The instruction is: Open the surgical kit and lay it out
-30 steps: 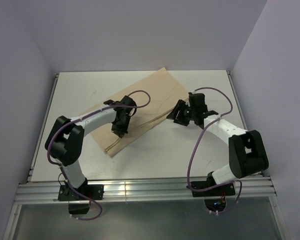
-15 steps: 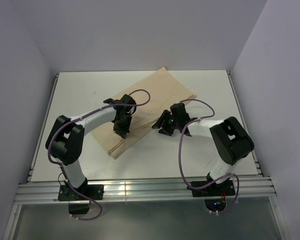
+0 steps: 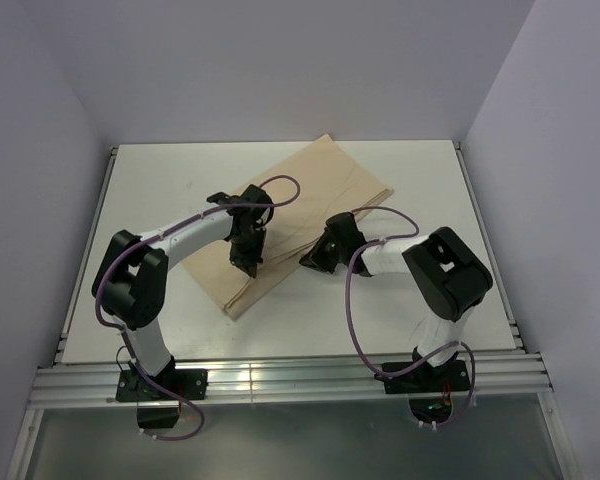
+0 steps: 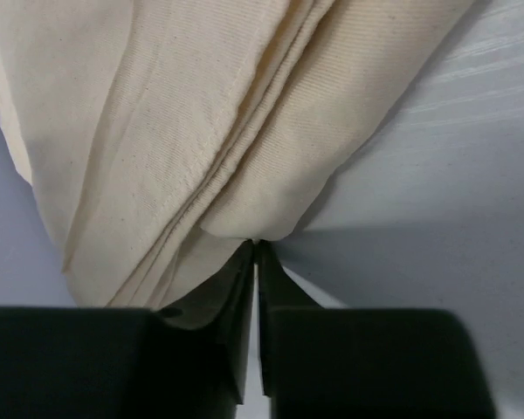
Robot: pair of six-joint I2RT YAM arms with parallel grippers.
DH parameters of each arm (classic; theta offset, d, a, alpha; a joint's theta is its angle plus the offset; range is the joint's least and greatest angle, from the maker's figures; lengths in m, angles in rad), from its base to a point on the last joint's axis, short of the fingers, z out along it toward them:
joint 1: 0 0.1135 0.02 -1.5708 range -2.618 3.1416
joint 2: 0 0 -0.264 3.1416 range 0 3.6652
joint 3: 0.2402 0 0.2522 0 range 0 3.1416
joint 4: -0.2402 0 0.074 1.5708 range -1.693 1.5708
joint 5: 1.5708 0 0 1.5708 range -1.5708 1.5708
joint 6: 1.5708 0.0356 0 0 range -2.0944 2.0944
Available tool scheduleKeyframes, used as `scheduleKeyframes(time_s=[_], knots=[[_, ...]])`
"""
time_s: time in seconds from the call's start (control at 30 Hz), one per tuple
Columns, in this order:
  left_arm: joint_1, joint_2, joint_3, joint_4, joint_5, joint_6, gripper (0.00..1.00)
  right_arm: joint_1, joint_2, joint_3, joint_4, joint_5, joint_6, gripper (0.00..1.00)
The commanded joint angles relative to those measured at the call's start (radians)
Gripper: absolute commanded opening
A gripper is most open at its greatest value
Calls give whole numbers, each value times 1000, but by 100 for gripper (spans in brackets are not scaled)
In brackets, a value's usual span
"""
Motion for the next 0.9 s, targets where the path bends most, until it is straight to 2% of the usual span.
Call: scheduleKeyframes(time_s=[0.0,0.03,0.07,0.3,0.53,0.7,0.87], knots=[[-8,-37,48,-23,89,-44,2,7,3,20,8,55,3,7],[-8,-42,55,-21,100,-52,2,1,-16,19,-13,60,-19,1],[-6,-43,55,-18,127,-66,2,-5,-25,17,-29,65,-38,0],[-14,-52,34,52,294,-156,0,-109,-151,-65,-162,49,-188,0],[-70,-49,72,95,374,-247,0,-253,-353,-160,-308,69,-326,0],[-101,-45,98,187,476,-351,0,-403,-445,-199,-417,95,-426,0],[-127,-45,89,337,560,-485,0,-551,-468,-197,-507,131,-521,0]])
